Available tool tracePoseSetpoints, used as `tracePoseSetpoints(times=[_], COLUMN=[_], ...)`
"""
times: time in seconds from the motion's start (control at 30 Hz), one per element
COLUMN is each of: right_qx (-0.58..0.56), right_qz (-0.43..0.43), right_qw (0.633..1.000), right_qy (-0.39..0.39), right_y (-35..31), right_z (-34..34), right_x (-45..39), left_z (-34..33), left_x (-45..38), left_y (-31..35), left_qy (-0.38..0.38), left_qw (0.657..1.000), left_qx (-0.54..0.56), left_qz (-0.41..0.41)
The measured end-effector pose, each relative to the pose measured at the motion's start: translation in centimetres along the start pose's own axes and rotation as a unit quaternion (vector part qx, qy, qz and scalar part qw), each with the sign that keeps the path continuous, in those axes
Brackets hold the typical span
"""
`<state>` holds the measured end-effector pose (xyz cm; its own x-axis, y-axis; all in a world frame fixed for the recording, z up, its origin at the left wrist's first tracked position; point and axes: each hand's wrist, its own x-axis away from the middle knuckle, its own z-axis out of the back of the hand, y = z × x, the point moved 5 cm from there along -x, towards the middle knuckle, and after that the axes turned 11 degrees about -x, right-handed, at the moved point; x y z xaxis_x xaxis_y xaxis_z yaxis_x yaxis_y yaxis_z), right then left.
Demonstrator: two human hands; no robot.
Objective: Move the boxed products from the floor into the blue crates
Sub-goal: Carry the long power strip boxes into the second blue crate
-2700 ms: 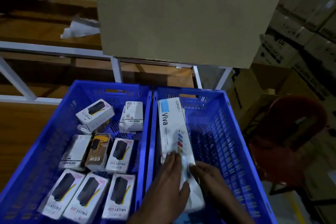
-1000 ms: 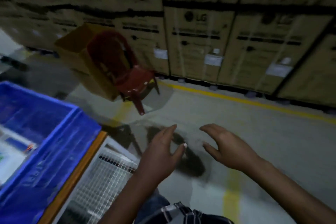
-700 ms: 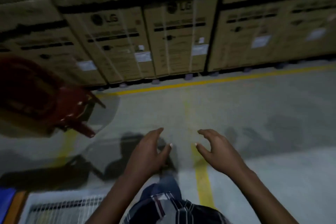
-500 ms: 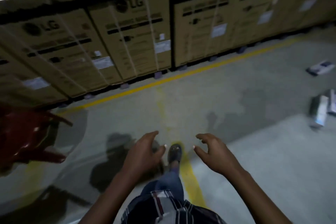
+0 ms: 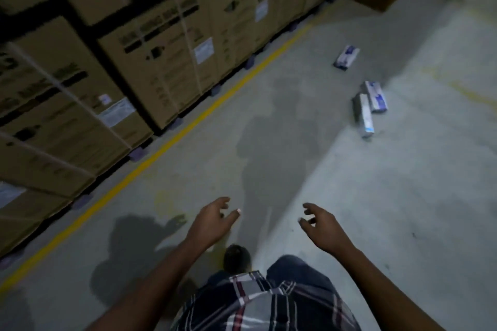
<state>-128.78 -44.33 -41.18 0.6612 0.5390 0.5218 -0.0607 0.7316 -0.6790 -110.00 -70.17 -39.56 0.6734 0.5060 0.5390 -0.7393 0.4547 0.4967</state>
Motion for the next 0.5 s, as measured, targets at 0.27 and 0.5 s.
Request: tracePoseSetpoints(times=[0.27, 0.5], right_qx=[-0.064, -0.119], right_qz=[-0.078, -0.113], right_qw=[0.989, 0.979], right_qy=[0.105, 0.125], right_y=[5.3, 11.4], right_z=[7.8, 17.4], right_x=[-5.2, -14.4], left_z=[-1.3, -5.4], left_x=[-15.5, -25.5], left_y=[13.4, 26.4], left_qy=[-0.104, -0.162], left_qw=[0.990, 0.979], left_qx=[-0.053, -0.082], left_qz=[-0.075, -0.092])
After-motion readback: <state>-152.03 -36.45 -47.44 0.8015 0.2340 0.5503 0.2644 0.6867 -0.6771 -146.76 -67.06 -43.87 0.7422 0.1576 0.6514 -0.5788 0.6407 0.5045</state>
